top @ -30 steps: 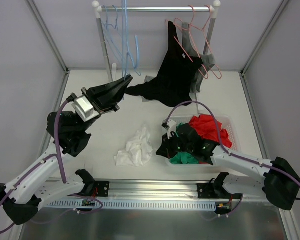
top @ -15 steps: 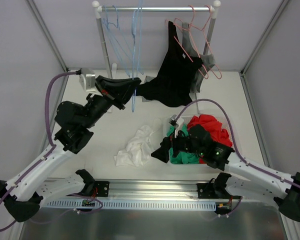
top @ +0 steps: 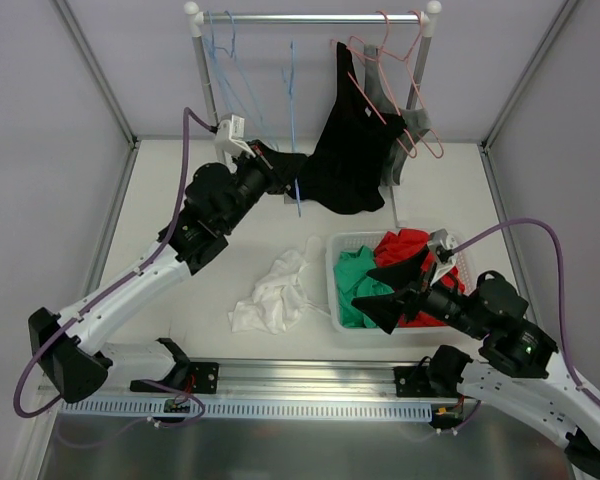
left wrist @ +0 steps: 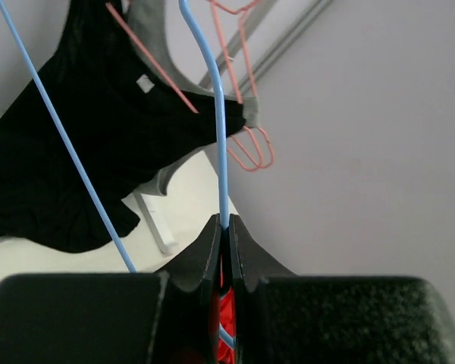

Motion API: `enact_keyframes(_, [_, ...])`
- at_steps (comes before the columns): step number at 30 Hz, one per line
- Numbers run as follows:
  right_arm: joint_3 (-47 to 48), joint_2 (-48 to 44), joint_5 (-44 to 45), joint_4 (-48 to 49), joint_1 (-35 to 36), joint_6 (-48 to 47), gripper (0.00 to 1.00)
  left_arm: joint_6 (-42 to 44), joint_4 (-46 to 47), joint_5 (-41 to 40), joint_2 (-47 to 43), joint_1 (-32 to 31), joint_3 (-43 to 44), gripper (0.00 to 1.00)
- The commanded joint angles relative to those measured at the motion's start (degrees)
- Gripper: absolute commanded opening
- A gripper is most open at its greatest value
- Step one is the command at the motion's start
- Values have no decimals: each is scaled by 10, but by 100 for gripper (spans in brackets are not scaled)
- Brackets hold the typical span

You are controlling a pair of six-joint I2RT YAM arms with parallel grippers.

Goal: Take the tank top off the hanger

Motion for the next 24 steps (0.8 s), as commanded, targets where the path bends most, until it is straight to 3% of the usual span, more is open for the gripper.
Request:
enact_keyframes(1, [10, -7, 27, -45, 3, -8, 100, -40, 20, -105, 22, 0, 41, 0])
enact_keyframes(7, [10, 2, 18, -52, 2, -10, 100, 19, 39, -131, 109, 25, 143, 0])
enact_keyframes(15, [-5, 9, 25, -51, 2, -12, 99, -46, 54, -49, 210, 127, 223, 0])
enact_keyframes(21, [-5, 12, 23, -52, 2, -15, 100, -59, 20, -38, 266, 149, 283, 0])
enact_keyframes(24, [-4, 14, 24, -51, 2, -16, 99, -68, 18, -37, 267, 154, 270, 0])
